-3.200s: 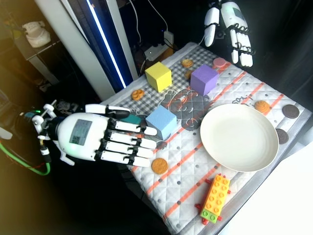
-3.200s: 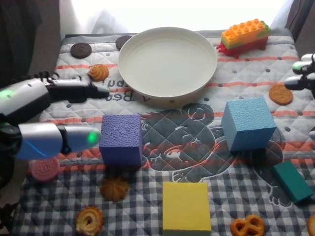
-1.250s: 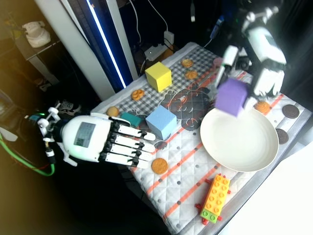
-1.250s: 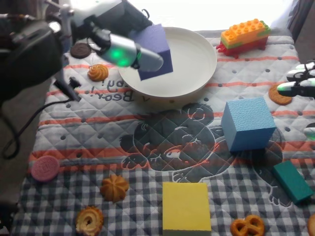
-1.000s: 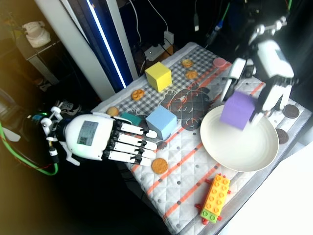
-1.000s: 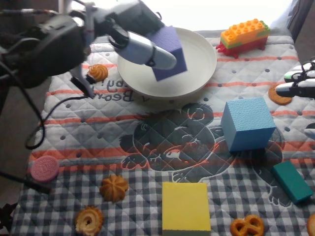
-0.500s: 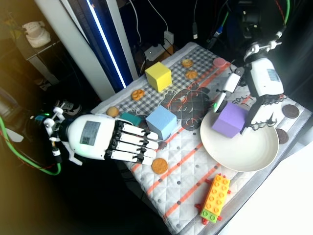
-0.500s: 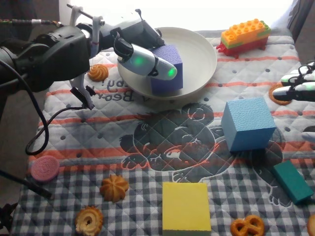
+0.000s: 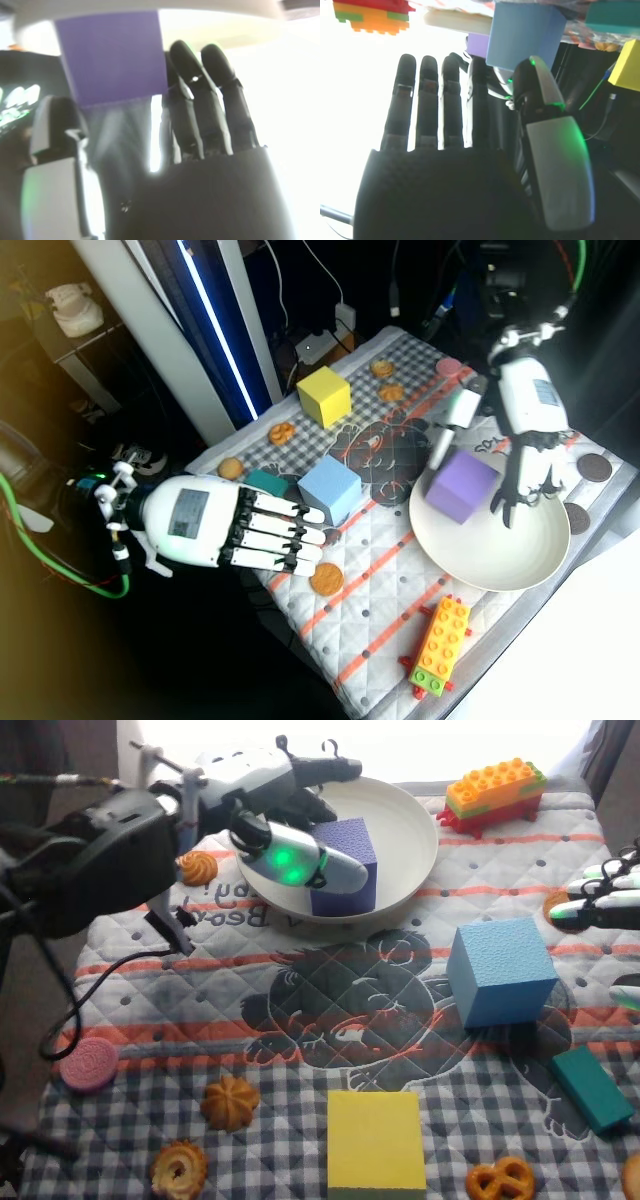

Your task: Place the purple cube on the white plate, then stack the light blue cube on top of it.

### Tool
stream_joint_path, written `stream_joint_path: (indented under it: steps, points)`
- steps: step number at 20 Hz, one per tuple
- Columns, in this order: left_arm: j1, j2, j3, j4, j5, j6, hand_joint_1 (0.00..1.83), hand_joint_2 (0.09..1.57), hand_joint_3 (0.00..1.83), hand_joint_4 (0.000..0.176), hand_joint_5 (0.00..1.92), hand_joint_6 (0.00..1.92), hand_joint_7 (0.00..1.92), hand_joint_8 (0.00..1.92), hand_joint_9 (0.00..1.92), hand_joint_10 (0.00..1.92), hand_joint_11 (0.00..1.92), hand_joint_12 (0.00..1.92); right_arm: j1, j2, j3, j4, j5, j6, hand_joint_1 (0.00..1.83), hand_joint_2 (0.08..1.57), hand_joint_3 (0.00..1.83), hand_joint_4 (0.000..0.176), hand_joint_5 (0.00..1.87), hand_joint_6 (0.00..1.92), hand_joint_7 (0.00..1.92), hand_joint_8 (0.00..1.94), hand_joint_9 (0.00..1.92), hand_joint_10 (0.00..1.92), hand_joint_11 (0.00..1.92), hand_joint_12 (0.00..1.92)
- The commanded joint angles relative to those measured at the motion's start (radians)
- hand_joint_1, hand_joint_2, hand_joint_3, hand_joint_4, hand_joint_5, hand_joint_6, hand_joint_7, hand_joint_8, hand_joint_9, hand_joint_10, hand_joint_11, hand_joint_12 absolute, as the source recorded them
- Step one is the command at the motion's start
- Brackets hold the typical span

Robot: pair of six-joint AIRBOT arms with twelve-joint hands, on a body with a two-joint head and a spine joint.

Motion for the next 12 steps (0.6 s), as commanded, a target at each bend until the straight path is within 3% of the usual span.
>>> stream_joint_path:
  steps: [1,3,4,6,9,10,11,12]
  points:
    - [0.0,0.027,-0.016,-0.002,-0.174,-0.004,0.7,0.9,0.0,0.171,0.01,0.0,0.45,0.0,0.18,1.01,0.0,1.59,0.014,0.011,0.0,0.021,0.149,0.01,0.65,1.28,0.0,0.077,0.49,0.0,0.42,0.0,0.35,0.0,0.15,0.51]
    - [0.009,0.06,-0.058,-0.002,-0.229,-0.004,0.65,0.89,0.0,0.176,0.0,0.0,0.3,0.0,0.25,0.45,0.0,1.27,0.015,0.02,-0.01,0.019,0.164,0.012,0.62,1.28,0.0,0.113,0.46,0.0,0.42,0.0,0.35,0.0,0.16,0.5]
    - [0.01,0.074,-0.076,-0.002,-0.249,-0.004,0.63,0.89,0.0,0.176,0.0,0.0,0.28,0.0,0.3,0.29,0.0,1.24,0.015,0.025,-0.016,0.018,0.168,0.013,0.61,1.28,0.0,0.121,0.46,0.0,0.42,0.0,0.35,0.0,0.16,0.49]
    - [0.034,0.13,-0.147,0.01,-0.313,-0.004,0.61,0.89,0.0,0.176,0.0,0.0,0.26,0.0,0.33,0.15,0.0,1.2,0.019,0.027,-0.017,0.002,0.181,0.033,0.61,1.26,0.0,0.12,0.48,0.01,0.44,0.01,0.37,0.01,0.18,0.51]
    - [0.12,0.238,-0.278,0.025,-0.43,-0.006,0.61,0.89,0.0,0.176,0.0,0.0,0.2,0.0,0.27,0.03,0.0,0.99,0.045,0.025,-0.025,-0.026,0.188,0.038,0.7,1.24,0.0,0.054,0.46,0.0,0.4,0.0,0.37,0.0,0.2,0.53]
    - [0.166,0.28,-0.324,0.027,-0.482,-0.012,0.58,0.87,0.0,0.176,0.0,0.0,0.19,0.0,0.28,0.03,0.0,1.07,0.054,0.024,-0.029,-0.037,0.188,0.038,0.66,1.21,0.0,0.021,0.45,0.0,0.37,0.0,0.37,0.0,0.22,0.53]
    - [0.22,0.321,-0.38,0.027,-0.543,-0.027,0.58,0.87,0.0,0.176,0.0,0.0,0.17,0.0,0.25,0.01,0.0,0.98,0.06,0.024,-0.033,-0.046,0.188,0.038,0.65,1.19,0.0,0.039,0.43,0.0,0.36,0.0,0.37,0.0,0.22,0.54]
    - [0.264,0.349,-0.41,0.028,-0.589,-0.056,0.56,0.88,0.0,0.176,0.0,0.0,0.15,0.01,0.22,0.01,0.0,0.86,0.064,0.021,-0.035,-0.049,0.188,0.038,0.7,1.15,0.0,0.039,0.4,0.0,0.34,0.0,0.35,0.0,0.2,0.52]
